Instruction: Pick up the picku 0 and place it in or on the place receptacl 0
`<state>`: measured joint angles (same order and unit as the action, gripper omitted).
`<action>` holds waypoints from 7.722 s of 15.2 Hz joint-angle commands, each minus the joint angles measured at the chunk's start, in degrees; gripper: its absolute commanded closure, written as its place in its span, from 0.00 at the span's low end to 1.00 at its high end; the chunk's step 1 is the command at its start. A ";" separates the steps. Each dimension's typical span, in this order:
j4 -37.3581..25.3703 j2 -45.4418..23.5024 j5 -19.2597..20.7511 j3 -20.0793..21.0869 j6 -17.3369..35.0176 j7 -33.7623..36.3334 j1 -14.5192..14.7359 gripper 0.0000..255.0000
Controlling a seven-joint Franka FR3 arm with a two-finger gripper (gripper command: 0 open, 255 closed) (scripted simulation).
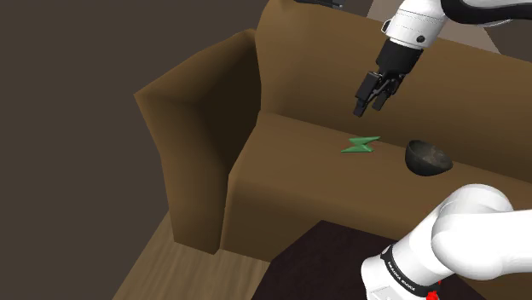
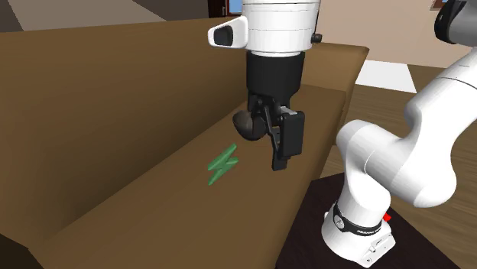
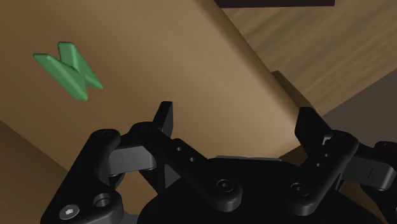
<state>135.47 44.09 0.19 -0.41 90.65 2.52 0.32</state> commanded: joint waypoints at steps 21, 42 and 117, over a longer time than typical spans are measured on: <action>16.97 -5.74 14.88 -25.85 34.06 -23.03 -9.46 0.00; 19.61 -12.76 15.34 -30.58 44.68 -25.56 -8.56 1.00; 9.98 -9.73 15.80 -24.80 22.13 -18.04 -11.25 1.00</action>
<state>145.90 34.10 15.70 -24.76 113.39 -14.77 -10.57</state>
